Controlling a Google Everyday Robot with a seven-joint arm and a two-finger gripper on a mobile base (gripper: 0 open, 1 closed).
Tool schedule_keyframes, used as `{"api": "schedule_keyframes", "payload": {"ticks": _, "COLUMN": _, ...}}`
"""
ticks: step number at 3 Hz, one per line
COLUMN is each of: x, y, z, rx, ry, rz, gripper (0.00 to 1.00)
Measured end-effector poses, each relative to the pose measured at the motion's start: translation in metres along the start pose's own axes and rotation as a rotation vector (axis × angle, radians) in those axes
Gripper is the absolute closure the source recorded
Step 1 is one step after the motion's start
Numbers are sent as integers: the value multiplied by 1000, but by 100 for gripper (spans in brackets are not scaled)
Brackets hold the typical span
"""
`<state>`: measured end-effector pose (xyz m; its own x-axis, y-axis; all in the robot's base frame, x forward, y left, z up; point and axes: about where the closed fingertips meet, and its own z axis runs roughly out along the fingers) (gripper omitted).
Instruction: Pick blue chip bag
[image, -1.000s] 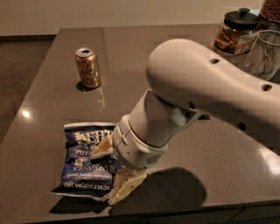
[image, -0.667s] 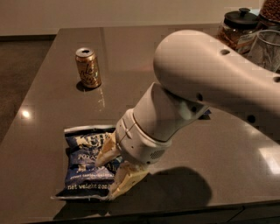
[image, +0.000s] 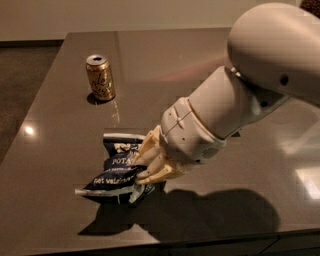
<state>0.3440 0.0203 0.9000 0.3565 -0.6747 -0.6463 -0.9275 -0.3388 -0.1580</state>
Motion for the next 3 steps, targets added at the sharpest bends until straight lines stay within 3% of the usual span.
{"api": "schedule_keyframes", "payload": {"ticks": 2, "x": 7, "y": -11, "z": -60, "rx": 125, "ry": -128, "rz": 61, "gripper": 100}}
{"api": "schedule_keyframes", "payload": {"ticks": 3, "x": 7, "y": -11, "z": -60, "rx": 125, "ry": -128, "rz": 61, "gripper": 100}}
